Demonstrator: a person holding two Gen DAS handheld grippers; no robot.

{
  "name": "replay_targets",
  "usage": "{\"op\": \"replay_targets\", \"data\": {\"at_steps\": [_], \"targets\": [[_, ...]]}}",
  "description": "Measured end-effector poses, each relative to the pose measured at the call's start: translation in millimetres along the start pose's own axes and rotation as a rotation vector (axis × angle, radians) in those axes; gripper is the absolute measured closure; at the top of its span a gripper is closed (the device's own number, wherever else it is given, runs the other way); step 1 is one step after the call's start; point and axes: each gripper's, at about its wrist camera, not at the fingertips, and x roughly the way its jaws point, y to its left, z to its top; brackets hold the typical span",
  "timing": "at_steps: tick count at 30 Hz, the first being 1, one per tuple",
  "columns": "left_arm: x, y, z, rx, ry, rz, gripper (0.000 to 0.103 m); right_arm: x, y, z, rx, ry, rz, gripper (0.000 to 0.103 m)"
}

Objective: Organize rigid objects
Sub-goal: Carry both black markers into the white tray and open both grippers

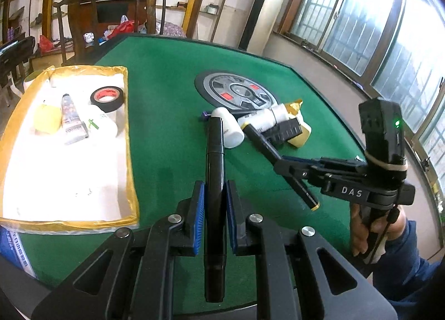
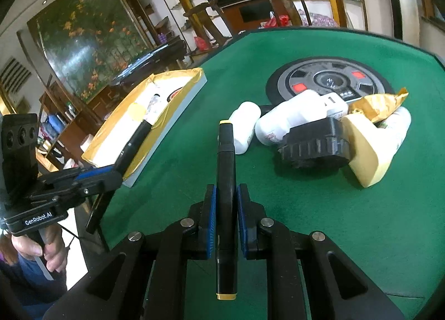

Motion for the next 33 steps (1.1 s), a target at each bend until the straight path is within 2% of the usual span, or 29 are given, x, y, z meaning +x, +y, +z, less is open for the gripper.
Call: {"op": "replay_targets", "data": {"at_steps": [8,15,23,33], "targets": [[-20,24,11,-0.043,-0.062,-0.013,0.091,18,33,10,0.01,0.017,0.069,0.09],[-37,56,19,-0.099,-0.107,0.019,0.091,37,73,35,-0.015,0.004,0.113,0.09],[-57,98,24,-0.183,-0.165,0.056,0.091,59,98,52,0.044,0.0,0.179,0.09],[-52,153,28,-0.297,-0.168,0.108,0.091,90,114,62,0.085,0.037,0.176,0.09]]}}
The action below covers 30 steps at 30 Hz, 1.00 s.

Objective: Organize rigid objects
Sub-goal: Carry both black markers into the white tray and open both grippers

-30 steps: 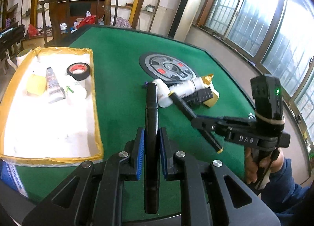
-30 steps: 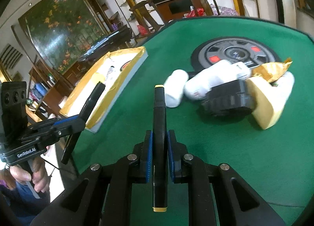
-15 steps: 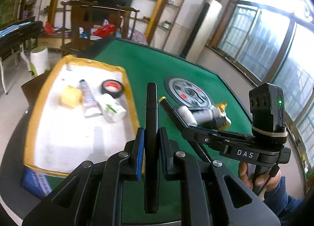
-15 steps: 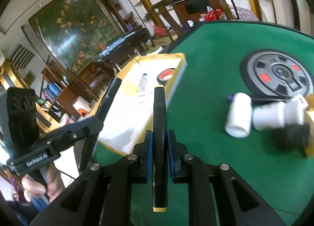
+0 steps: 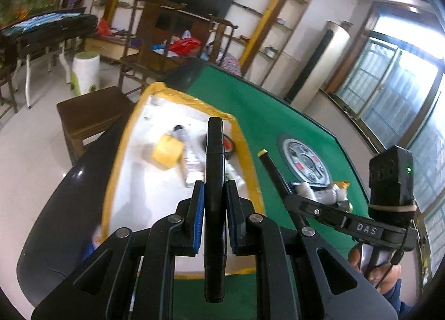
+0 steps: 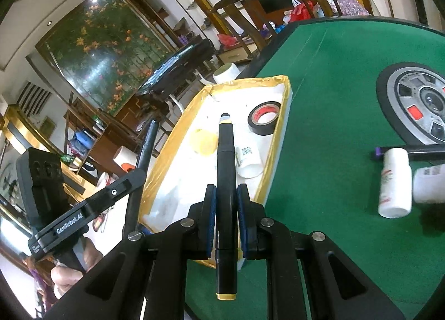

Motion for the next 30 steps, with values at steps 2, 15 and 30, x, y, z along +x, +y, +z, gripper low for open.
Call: {"op": "replay_targets", "data": {"at_steps": [2,15,30], "targets": [[7,6,1,-0.016,0.006,0.01,0.091,8,3,3,0.014,0.016,0.004,0.09],[24,37,3,-0.093,0.009,0.082,0.091,61,26,0,0.014,0.079,-0.017,0.09],[40,47,-2,-0.092,0.061,0.15,0.09,71,25,-6,0.032,0.1,-0.024,0.09]]}}
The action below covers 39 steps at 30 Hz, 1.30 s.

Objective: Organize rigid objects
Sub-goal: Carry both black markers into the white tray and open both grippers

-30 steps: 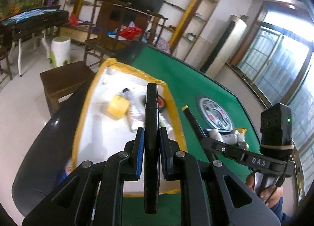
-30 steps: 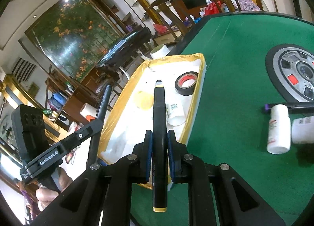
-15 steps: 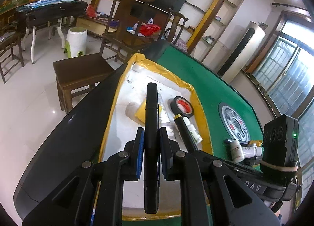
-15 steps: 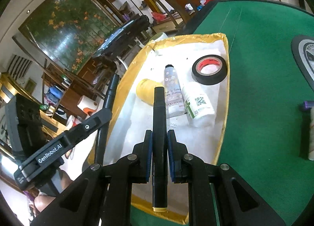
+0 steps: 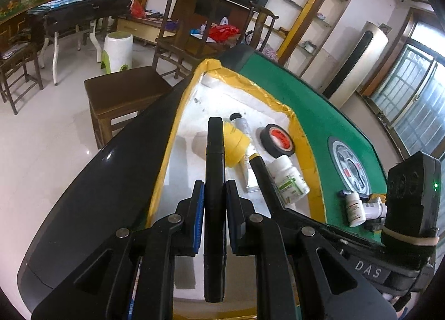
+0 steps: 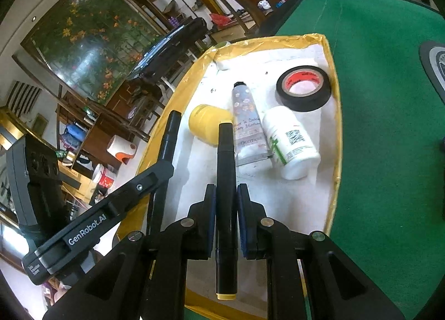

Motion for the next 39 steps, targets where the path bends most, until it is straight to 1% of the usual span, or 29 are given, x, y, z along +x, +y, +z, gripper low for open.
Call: {"op": "replay_targets", "data": {"at_steps": [16,19,20,21,22,23,24,27,28,29,30,34,37,39], "targets": [[1,-7,-2,0.025,0.004,0.051,0.09,-2,4,-4,-0.035,-0.008,-0.008,0.09],[0,-7,-2,0.021,0.017,0.039,0.084,-4,4,-4,-0.037,0.003,-0.001,0.089],[-1,-8,-2,0.023,0.02,0.036,0.079,-4,4,-4,-0.041,0.003,-0.001,0.089],[-3,-9,-3,0.026,0.02,0.037,0.072,-6,4,-4,-0.047,-0.001,-0.008,0.089],[-4,-10,-3,0.03,0.019,0.038,0.068,-6,5,-4,-0.052,-0.003,-0.013,0.089],[-6,-12,-3,0.033,0.018,0.041,0.058,-7,6,-5,-0.058,-0.003,-0.017,0.089],[-9,-13,-3,0.032,0.014,0.041,0.055,-9,6,-6,-0.063,-0.005,-0.022,0.089],[-17,-19,-4,0.044,0.001,0.027,0.055,-16,5,-7,-0.066,-0.025,-0.025,0.088],[-19,-21,-4,0.047,-0.002,0.025,0.055,-16,6,-7,-0.069,-0.025,-0.029,0.086],[-22,-24,-3,0.05,-0.008,0.023,0.055,-18,5,-7,-0.068,-0.027,-0.029,0.081],[-24,-26,-3,0.052,-0.013,0.021,0.055,-19,7,-7,-0.065,-0.03,-0.026,0.078],[-31,-37,-4,0.064,-0.021,0.005,0.055,-27,5,-6,-0.065,-0.043,-0.013,0.077],[-35,-47,-5,0.083,-0.019,-0.006,0.055,-43,-4,-6,-0.057,-0.077,-0.007,0.077],[-37,-55,-7,0.095,-0.016,-0.015,0.055,-57,-13,-5,-0.049,-0.105,-0.02,0.077]]}}
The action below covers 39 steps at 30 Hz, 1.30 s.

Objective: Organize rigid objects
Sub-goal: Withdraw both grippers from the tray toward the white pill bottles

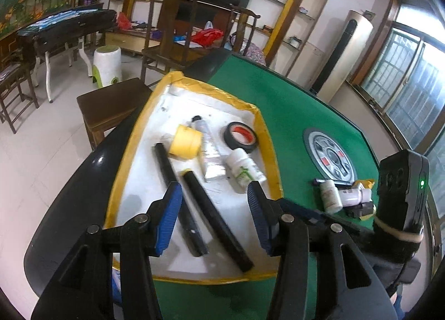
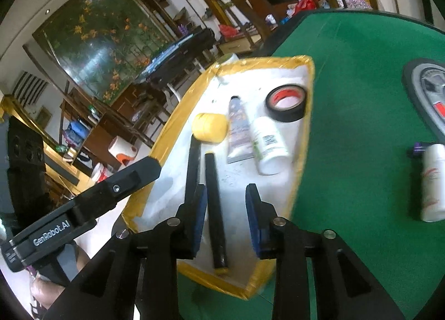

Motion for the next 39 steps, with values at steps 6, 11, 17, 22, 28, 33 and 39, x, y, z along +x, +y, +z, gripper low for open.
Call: {"op": "replay_targets", "data": {"at_steps": [6,11,17,22,28,33,39], "targets": [[3,-32,-3,0.053,0.024,-0.039,0.055,-71,-60,19,0.0,-0.162,-0.204,0.077],[14,-69,-7,0.111,0.06,-0.075,0.055,-96,-112,30,0.036,-0.157,-0.403,0.069],[26,-107,-19,0.184,0.118,-0.103,0.055,-97,-118,18,0.051,-0.004,-0.2,0.068],[40,-129,-22,0.22,0.172,-0.112,0.055,-120,-125,19,0.121,-0.07,-0.133,0.068],[79,-163,-14,0.212,0.28,-0.174,0.056,-133,-149,18,0.261,-0.148,-0.118,0.068],[101,-188,-7,0.216,0.319,-0.193,0.056,-145,-166,13,0.306,-0.187,-0.129,0.068],[112,-207,-10,0.27,0.345,-0.171,0.056,-146,-162,13,0.312,-0.197,-0.108,0.068]]}}
